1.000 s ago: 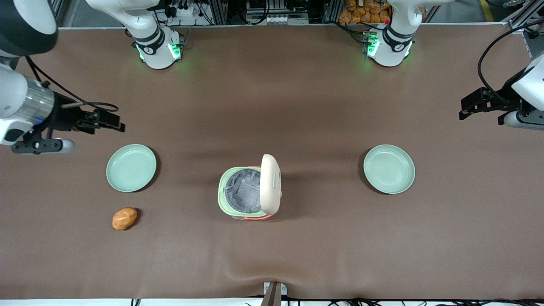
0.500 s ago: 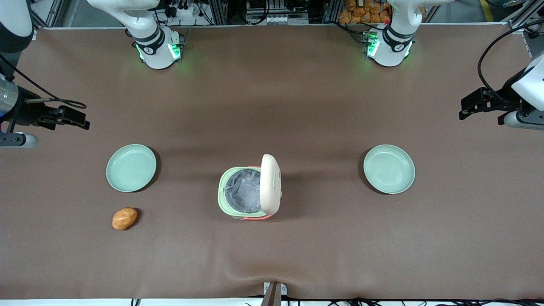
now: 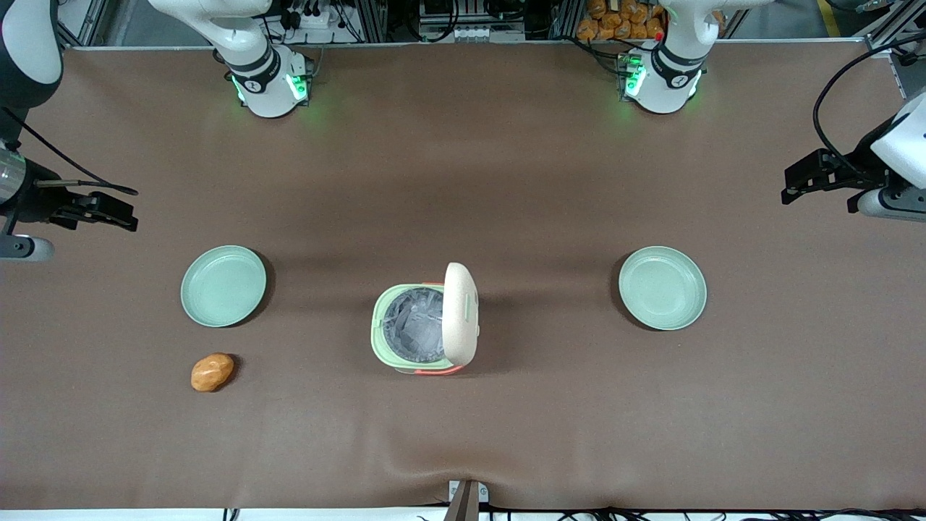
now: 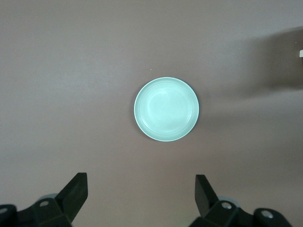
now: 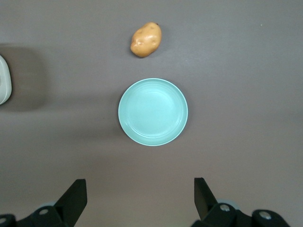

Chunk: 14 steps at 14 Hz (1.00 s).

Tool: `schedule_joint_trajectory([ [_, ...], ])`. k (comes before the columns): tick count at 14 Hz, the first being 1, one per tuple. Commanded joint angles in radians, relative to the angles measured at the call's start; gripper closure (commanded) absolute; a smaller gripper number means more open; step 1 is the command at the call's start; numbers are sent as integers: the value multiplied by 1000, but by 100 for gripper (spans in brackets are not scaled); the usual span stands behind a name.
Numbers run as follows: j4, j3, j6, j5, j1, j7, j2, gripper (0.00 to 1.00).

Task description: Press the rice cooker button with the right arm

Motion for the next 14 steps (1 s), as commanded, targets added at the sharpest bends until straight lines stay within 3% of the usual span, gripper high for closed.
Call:
schedule_joint_trajectory([
  [1, -35, -9, 8, -20, -18, -48, -43, 0],
  [14, -22, -14, -9, -5, -13, -53, -52, 0],
])
